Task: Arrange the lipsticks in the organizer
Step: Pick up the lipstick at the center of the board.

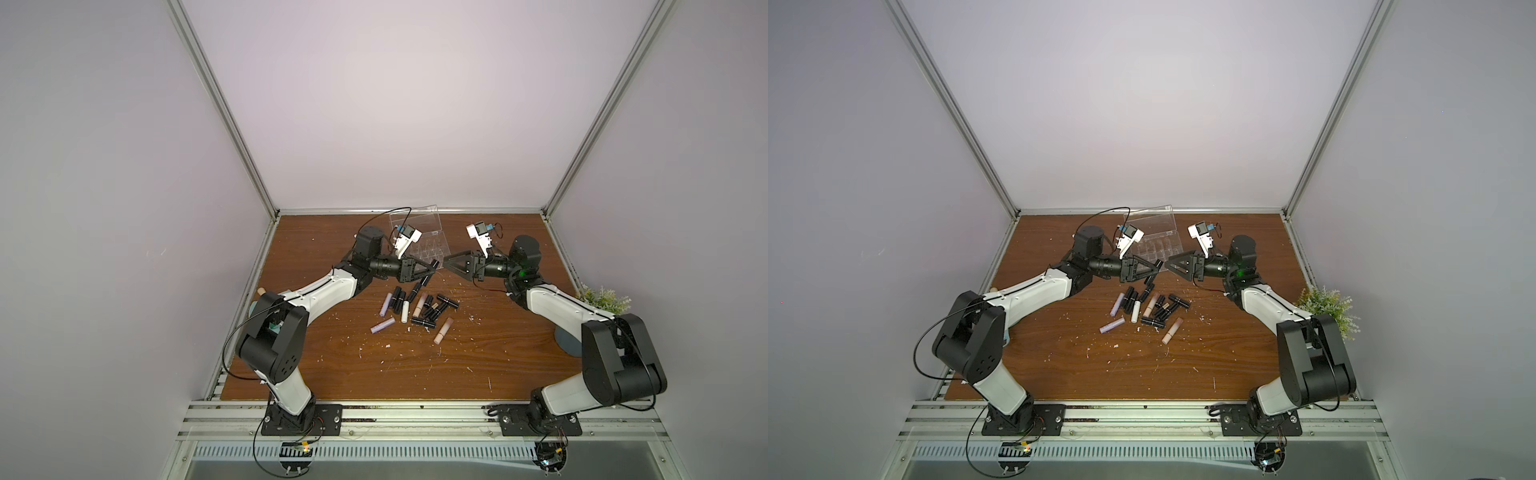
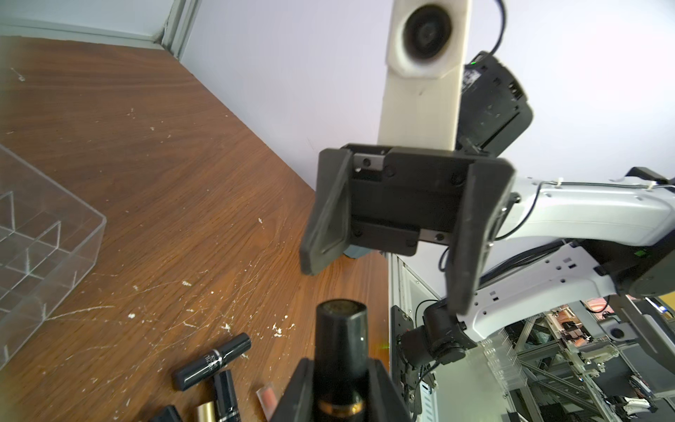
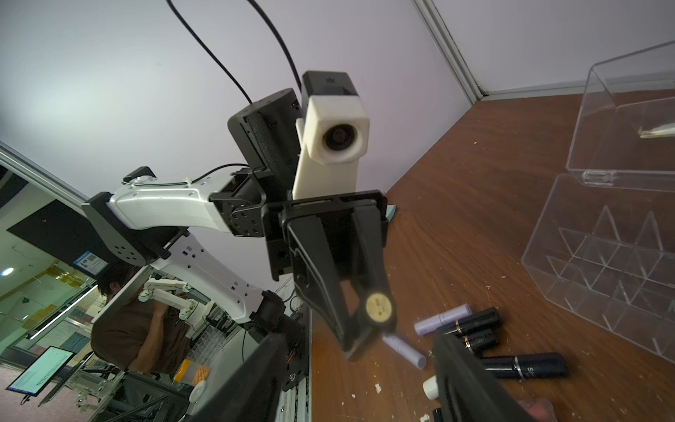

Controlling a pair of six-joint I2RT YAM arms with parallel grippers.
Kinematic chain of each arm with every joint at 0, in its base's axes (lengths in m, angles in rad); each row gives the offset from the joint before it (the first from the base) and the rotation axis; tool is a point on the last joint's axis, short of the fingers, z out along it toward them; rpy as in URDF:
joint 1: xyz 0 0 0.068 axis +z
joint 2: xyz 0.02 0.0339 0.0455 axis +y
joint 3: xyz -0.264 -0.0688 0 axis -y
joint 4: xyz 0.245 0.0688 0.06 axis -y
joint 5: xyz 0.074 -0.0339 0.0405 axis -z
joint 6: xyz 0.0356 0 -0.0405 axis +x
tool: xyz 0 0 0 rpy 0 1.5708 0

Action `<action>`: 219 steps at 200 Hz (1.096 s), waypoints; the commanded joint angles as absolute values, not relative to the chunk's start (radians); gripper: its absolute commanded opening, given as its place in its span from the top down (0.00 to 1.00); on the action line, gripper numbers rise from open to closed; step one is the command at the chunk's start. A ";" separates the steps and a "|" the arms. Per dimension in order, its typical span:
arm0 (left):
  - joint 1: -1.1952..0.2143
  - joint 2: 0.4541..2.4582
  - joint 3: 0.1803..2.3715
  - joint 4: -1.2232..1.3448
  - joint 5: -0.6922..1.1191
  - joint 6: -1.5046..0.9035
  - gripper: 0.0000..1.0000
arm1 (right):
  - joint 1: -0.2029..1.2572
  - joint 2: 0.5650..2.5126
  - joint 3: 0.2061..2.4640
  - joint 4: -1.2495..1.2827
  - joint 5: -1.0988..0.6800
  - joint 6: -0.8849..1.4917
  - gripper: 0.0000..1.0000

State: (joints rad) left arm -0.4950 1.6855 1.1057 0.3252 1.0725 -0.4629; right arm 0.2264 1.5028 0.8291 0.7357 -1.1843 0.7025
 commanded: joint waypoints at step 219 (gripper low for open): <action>-0.481 1.677 1.120 0.284 1.068 -0.433 0.77 | 0.307 1.542 0.936 0.722 -1.209 0.697 0.70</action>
State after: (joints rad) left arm -0.4915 1.6852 1.1061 0.3031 1.0901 -0.4423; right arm 0.2943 1.5589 0.8955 0.6830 -1.1820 0.7002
